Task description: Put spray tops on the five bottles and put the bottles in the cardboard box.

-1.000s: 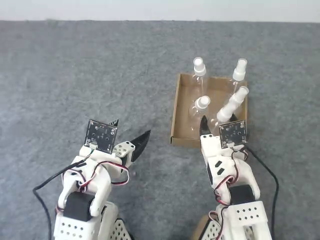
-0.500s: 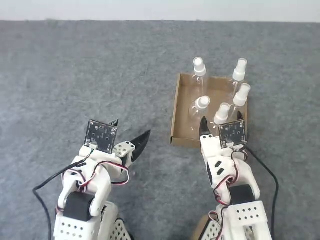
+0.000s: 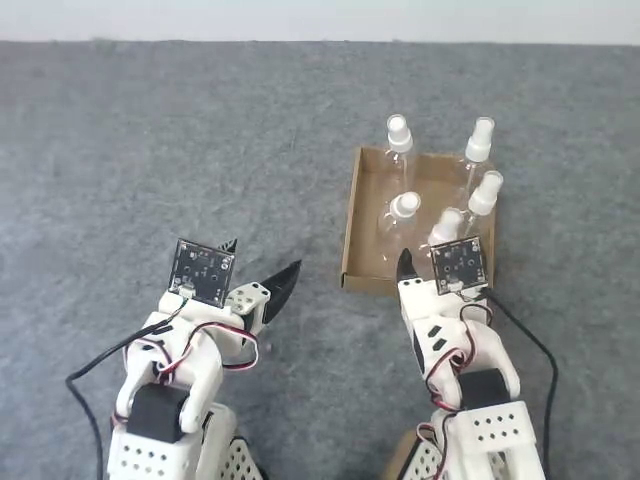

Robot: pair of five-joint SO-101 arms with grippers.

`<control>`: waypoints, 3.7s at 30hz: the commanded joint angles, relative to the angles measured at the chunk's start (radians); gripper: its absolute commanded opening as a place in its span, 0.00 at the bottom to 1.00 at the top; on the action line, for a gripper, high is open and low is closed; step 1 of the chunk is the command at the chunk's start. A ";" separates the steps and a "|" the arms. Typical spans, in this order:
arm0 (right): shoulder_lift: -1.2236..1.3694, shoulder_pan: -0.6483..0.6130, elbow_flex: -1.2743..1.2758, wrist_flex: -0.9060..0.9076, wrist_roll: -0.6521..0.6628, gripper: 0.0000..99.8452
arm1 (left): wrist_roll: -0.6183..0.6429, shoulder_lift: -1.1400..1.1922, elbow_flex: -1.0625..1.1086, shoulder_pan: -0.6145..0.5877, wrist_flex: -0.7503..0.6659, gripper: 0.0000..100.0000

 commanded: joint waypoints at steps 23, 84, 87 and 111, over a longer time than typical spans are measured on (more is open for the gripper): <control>-0.021 -0.007 -0.318 0.355 0.015 0.30 | -0.006 -0.008 -0.008 0.000 -0.026 0.30; -0.344 0.369 -0.150 0.823 0.276 0.01 | -0.006 -0.121 0.248 -0.433 -0.140 0.04; -0.344 0.369 -0.120 0.814 0.276 0.01 | -0.006 -0.121 0.251 -0.505 -0.138 0.04; -0.343 0.367 0.035 0.843 0.282 0.01 | -0.002 -0.123 0.251 -0.652 0.259 0.04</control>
